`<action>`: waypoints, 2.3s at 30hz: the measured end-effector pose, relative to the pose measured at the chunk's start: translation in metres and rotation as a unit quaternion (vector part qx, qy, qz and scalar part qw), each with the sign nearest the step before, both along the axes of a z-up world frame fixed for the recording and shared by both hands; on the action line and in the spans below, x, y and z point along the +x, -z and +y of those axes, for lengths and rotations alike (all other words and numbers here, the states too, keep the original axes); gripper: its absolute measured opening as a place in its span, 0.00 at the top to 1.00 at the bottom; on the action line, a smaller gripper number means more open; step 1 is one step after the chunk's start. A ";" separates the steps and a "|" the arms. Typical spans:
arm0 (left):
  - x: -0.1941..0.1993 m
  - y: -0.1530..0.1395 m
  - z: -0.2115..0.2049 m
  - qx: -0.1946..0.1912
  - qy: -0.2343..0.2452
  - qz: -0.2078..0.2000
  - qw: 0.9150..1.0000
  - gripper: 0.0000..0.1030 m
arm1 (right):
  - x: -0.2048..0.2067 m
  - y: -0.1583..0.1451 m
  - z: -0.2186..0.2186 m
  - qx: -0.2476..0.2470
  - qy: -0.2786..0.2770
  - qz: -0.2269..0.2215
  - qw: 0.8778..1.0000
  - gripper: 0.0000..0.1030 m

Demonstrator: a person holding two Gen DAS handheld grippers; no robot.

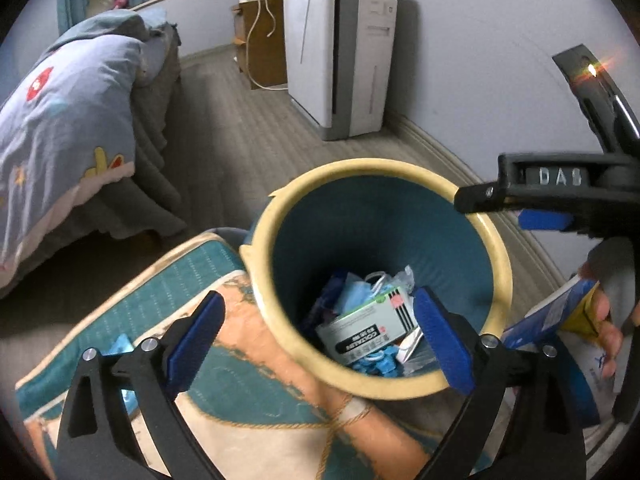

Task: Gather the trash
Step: 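Open both tools to drop the COLTALIN box and mask into the bin, then move both tools back over the remaining trash on the cushion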

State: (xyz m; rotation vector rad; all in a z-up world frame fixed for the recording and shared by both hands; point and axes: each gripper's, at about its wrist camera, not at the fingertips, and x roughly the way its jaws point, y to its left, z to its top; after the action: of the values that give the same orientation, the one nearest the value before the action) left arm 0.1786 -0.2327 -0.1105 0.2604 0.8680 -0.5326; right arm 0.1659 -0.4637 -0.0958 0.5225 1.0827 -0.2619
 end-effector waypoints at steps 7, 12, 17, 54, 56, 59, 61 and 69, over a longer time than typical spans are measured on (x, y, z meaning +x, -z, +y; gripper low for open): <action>-0.008 -0.008 0.029 0.002 -0.020 -0.005 1.000 0.08 | 0.001 -0.015 0.020 0.005 -0.017 -0.009 1.000 0.06; -0.017 -0.017 0.051 0.007 -0.038 -0.013 0.999 0.07 | 0.004 -0.019 0.036 0.007 -0.028 -0.010 1.000 0.06; -0.026 -0.023 0.073 0.017 -0.049 -0.022 0.998 0.07 | 0.006 -0.020 0.053 0.012 -0.033 -0.005 0.999 0.06; -0.046 -0.011 0.249 0.041 -0.176 0.014 0.983 0.07 | 0.039 0.007 0.226 0.002 -0.139 0.030 0.990 0.06; -0.049 -0.003 0.255 0.040 -0.173 0.031 0.984 0.07 | 0.041 0.010 0.237 0.003 -0.144 0.033 0.989 0.06; -0.056 0.012 0.258 0.040 -0.147 0.058 0.987 0.07 | 0.043 0.012 0.250 0.002 -0.155 0.034 0.987 0.06; -0.062 0.022 0.255 0.056 -0.130 0.066 0.988 0.07 | 0.043 0.013 0.257 0.000 -0.160 0.036 0.986 0.06; -0.074 0.060 0.241 0.098 -0.067 0.115 0.986 0.09 | 0.046 0.021 0.279 -0.006 -0.177 0.044 0.983 0.06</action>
State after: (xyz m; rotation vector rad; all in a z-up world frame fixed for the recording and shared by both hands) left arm 0.1046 0.0081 -0.1703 0.3207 1.1570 -0.3566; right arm 0.2114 -0.1851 -0.1165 0.3023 1.2387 0.0208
